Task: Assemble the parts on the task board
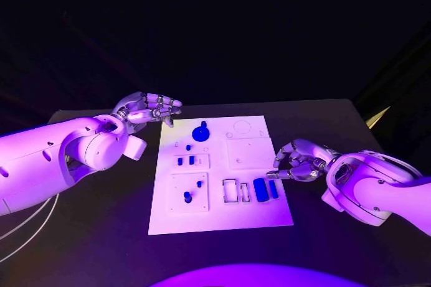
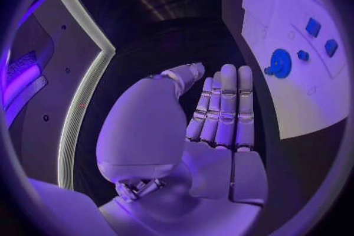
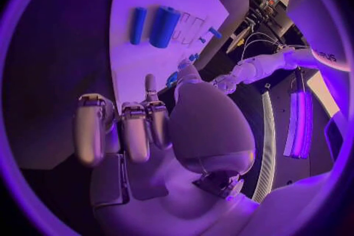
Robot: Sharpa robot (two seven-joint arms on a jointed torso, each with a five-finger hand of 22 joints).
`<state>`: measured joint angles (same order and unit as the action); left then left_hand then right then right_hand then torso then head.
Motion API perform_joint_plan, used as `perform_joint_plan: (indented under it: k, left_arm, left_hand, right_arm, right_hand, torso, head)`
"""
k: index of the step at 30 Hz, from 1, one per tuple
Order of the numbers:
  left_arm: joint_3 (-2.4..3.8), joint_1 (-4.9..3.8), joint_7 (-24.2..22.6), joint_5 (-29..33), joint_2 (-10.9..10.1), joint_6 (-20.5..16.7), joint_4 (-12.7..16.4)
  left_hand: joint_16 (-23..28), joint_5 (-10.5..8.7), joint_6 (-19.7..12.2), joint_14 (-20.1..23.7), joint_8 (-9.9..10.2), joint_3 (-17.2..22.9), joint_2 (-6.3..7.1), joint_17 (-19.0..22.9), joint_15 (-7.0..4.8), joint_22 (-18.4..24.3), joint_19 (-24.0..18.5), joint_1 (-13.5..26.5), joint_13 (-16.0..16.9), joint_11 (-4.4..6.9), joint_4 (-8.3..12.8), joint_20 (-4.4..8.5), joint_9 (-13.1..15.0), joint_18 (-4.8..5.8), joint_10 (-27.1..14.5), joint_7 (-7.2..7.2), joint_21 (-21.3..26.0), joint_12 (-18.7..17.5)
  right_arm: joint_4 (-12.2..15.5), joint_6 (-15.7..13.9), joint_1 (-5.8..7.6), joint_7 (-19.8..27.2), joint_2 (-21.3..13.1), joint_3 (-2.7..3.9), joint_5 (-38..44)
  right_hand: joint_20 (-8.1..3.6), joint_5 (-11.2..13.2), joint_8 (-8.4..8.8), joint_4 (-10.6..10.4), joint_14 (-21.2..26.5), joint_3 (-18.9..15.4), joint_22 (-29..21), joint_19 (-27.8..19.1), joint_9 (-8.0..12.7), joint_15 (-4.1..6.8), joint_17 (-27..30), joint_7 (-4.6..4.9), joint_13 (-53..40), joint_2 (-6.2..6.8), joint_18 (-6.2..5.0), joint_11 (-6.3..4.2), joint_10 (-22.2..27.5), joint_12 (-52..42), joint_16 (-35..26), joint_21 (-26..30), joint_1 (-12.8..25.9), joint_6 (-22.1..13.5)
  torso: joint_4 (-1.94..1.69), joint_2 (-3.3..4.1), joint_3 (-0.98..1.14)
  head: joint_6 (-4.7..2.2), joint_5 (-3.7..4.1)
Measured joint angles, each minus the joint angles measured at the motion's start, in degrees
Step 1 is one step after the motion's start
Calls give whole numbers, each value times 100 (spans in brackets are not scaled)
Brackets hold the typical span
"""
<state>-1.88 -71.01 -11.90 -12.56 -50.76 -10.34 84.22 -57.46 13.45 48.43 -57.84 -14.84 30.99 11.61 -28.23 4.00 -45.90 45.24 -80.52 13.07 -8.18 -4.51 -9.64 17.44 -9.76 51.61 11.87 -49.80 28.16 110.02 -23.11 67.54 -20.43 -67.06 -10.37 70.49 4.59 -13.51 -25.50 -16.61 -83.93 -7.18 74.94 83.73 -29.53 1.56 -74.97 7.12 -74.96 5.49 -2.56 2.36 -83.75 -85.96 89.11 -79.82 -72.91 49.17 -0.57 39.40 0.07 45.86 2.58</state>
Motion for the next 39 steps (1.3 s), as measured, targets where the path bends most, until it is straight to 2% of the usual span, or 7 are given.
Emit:
perform_joint_plan:
  k: [11, 20, 28, 29, 30, 32, 39]
  left_arm:
    - [-2, 7, -1, 13, -1, 1, 0]
    - [-2, 8, -1, 17, -11, 1, -1]
    - [-2, 8, 2, 20, -11, 2, -2]
    - [-2, 8, 2, 20, -12, 2, -2]
    - [-2, 8, 2, 20, -12, 2, -2]
    - [-2, 8, 3, 21, -13, 2, -2]
    - [-2, 9, 4, 22, -13, 3, -1]
  left_hand:
    - [0, 0, 0, 0, 0, 0, 0, 1, 0, 0, 0, 0, 0, 0, 0, 0, 0, 0, 0, 0, 0, 0]
    - [0, 0, 0, 0, 0, 0, 0, 1, 0, 7, 0, 0, 0, 21, 0, 0, 0, 0, -21, 0, 22, -1]
    - [0, 0, 0, 0, 0, 0, 0, 1, 0, 7, 0, 0, 0, 21, 0, 0, 0, 0, -21, 0, 22, -3]
    - [0, 0, 0, 0, 0, 0, 0, 1, 0, 7, 0, 0, 0, 21, 0, 0, 0, 0, -21, 0, 22, -3]
    - [0, 0, 0, 0, 0, 0, 0, 1, 0, 7, 0, 0, 0, 21, 0, 0, 0, 0, -21, 0, 22, -3]
    - [0, 0, 0, 0, 0, 0, 0, 1, 0, 7, 0, 0, 0, 21, 0, 0, 0, 0, -21, 0, 22, -3]
    - [0, 0, 0, 0, 0, 1, 0, 1, 0, 7, 0, 0, 0, 21, 0, 0, 0, 0, -21, 0, 22, -3]
  right_arm:
    - [-2, 144, -281, -408, 225, -11, 361]
    - [2, 153, -329, -525, 328, -11, 551]
    - [-73, 216, -371, -604, 412, -10, 629]
    - [-82, 225, -379, -618, 425, -10, 636]
    - [-90, 232, -386, -634, 441, -10, 643]
    - [-109, 245, -404, -671, 489, -10, 660]
    - [-191, 270, -470, -787, 661, -9, 702]
  right_hand:
    - [-19, 0, -44, -15, 0, -47, -1, 19, 1, 0, 1, 0, 0, -22, 0, -1, 1, -28, 21, -105, 22, 0]
    - [-19, -26, -44, -15, 0, -47, -1, 19, 1, 0, 1, 0, 1, -23, 0, -1, 1, -28, 21, -156, 23, 0]
    - [-19, -47, -88, -21, 0, -88, -2, 19, 2, -1, 2, -40, 2, -76, -1, -1, 1, -51, 21, -189, 76, 40]
    - [-19, -54, -88, -22, 0, -121, -2, 19, 2, 0, 2, -40, 2, -117, -1, -1, 2, -51, 21, -196, 117, 40]
    - [-19, -96, -88, -21, 0, -148, -2, 19, 2, -1, 2, -61, 2, -158, 18, -1, 2, -51, 21, -222, 160, 61]
    - [-19, -126, -114, -23, 0, -150, -2, 18, 2, -1, 2, -68, 2, -148, 80, -5, -2, -51, 21, -237, 233, 68]
    - [-19, -126, -135, -22, 0, -181, -3, 18, -8, -1, 3, -86, 3, -173, 85, -21, -19, -51, 21, -237, 264, 86]
  torso:
    - [-6, 2, -8]
    - [-8, 1, -12]
    - [-6, 1, -11]
    - [-6, 1, -10]
    - [-6, 1, -10]
    - [-7, 1, -9]
    - [-8, 1, -8]
  head:
    - [40, 55]
    - [40, 43]
    - [44, 31]
    - [46, 30]
    - [47, 27]
    - [50, 25]
    - [38, 20]
